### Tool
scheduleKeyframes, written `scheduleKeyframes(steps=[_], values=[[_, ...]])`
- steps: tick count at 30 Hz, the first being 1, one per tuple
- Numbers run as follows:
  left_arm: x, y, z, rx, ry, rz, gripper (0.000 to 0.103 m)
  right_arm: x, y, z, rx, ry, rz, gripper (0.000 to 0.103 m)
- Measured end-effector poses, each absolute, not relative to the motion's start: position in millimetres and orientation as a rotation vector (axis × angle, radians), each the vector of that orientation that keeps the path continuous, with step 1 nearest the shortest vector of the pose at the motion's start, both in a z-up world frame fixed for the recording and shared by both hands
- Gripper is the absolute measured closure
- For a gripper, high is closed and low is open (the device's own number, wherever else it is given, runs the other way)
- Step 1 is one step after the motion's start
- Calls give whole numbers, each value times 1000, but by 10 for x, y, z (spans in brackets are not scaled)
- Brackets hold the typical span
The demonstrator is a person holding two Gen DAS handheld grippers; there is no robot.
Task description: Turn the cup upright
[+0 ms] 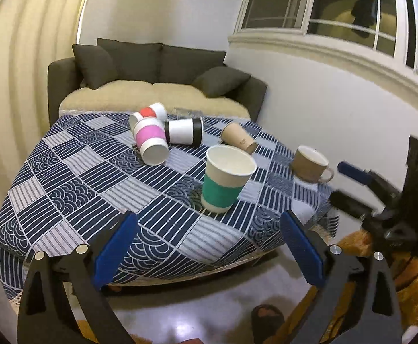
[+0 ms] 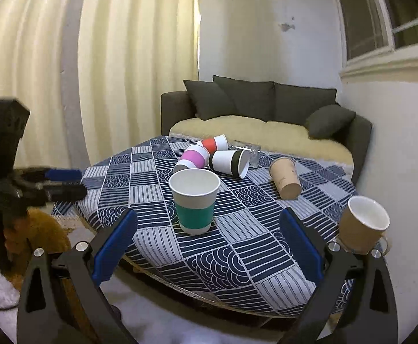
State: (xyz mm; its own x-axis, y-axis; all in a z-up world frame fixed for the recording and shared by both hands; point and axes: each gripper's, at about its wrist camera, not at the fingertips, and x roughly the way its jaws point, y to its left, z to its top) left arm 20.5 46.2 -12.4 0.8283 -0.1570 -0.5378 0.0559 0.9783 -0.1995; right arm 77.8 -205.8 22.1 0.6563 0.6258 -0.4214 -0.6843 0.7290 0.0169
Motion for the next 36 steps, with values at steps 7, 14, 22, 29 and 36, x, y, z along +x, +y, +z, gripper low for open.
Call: scheduleKeyframes(steps=[7,14,22,29,36], values=[[278,287,-188,-86,611,-96,6,958,-2183,171,-55,477,756,5],[296,282,-192,-82,598,-69,6,1013,-2207,150,-35,502,766,5],[291,295,-179,-89,602,-67,6,974,-2206,187,-54,500,783,5],[239,302,-128,-85,569,-77,6,834,-2259,313,-87,470,791,5],[137,381,-69,-113,536,-83,6,777,-2241,289,-112,465,810,5]])
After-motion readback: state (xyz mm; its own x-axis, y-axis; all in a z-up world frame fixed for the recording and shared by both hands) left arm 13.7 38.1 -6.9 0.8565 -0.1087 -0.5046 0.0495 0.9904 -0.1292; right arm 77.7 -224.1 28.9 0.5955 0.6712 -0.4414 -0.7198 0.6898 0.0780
